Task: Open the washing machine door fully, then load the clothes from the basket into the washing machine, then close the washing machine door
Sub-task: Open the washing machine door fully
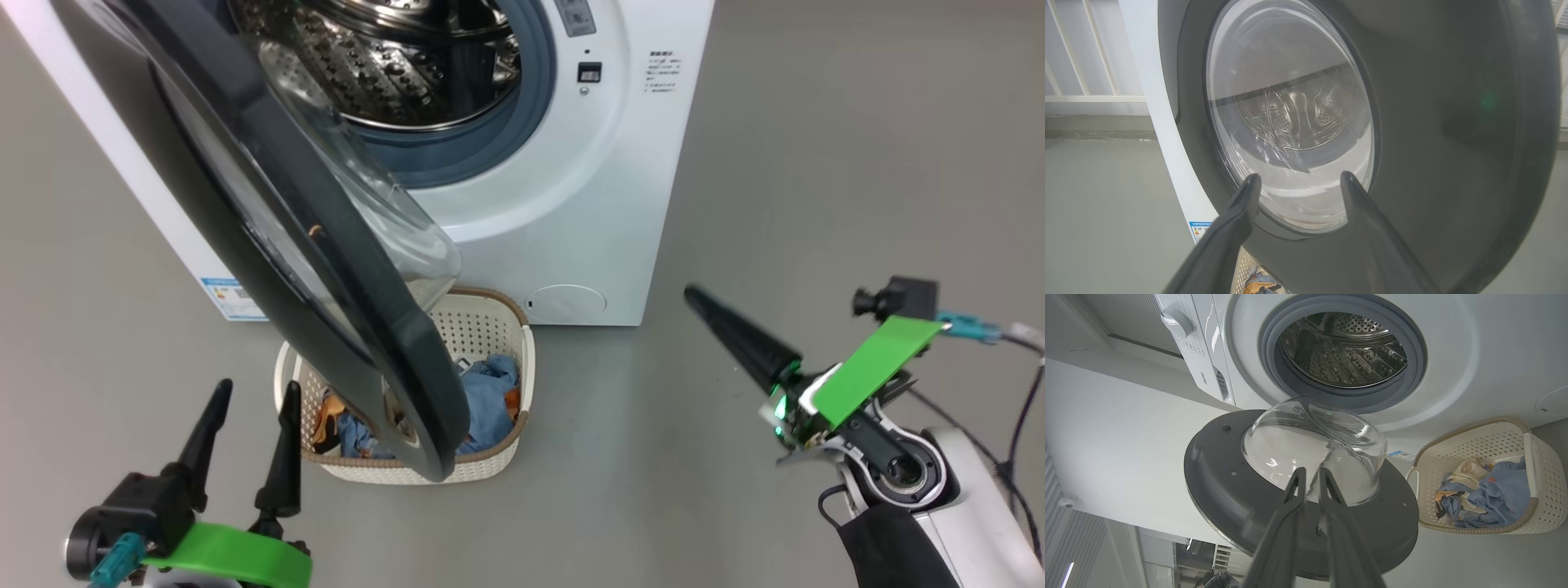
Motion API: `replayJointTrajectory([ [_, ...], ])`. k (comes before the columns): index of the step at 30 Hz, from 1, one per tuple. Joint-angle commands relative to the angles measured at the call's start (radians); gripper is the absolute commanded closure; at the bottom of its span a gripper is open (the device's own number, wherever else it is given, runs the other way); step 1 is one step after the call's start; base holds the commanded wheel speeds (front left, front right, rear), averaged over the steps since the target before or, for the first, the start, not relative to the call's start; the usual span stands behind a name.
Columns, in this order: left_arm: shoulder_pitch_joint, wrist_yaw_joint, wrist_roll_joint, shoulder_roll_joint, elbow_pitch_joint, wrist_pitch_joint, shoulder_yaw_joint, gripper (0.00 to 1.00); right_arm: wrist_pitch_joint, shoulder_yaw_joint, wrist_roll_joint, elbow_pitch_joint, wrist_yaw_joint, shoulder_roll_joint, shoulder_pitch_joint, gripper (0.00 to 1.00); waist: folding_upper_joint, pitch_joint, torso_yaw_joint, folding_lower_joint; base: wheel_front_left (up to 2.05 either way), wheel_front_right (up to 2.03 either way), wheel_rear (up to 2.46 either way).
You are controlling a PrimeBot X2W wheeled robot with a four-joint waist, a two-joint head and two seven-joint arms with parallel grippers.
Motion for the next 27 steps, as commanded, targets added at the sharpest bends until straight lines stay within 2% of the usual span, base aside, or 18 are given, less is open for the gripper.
replayJointTrajectory([
  [1,-0.011,-0.003,-0.004,0.018,-0.031,-0.006,0.039,0.00,-0.026,0.013,-0.020,-0.050,0.007,0.001,0.000,0.00,0.0000,-0.005,-0.006,0.0000,0.00,0.00,0.00],
  [7,-0.002,-0.003,-0.009,0.012,-0.032,-0.006,0.056,0.00,-0.258,0.045,-0.214,-0.133,0.007,-0.052,0.002,0.00,0.0000,-0.013,-0.017,0.0000,0.00,0.00,0.00],
  [10,0.000,-0.003,-0.008,0.010,-0.032,-0.006,0.059,0.00,-0.369,0.076,-0.273,-0.146,0.007,-0.077,0.002,0.00,0.0000,-0.017,-0.019,0.0000,0.00,0.00,0.00],
  [19,0.016,-0.003,0.000,0.002,-0.044,-0.006,0.066,0.00,-0.689,0.209,-0.531,-0.085,0.007,-0.193,-0.018,0.00,0.0000,-0.026,-0.027,0.0000,0.00,0.00,0.00],
  [24,0.023,-0.003,0.004,-0.002,-0.049,-0.006,0.070,0.00,-0.755,0.205,-0.705,-0.020,0.007,-0.200,-0.026,0.00,0.0000,-0.033,-0.031,0.0000,0.00,0.00,0.00],
  [27,0.026,-0.003,0.004,-0.001,-0.048,-0.006,0.073,0.00,-0.760,0.198,-0.792,-0.031,0.007,-0.191,-0.013,0.00,0.0000,-0.038,-0.033,0.0000,0.00,0.00,0.00],
])
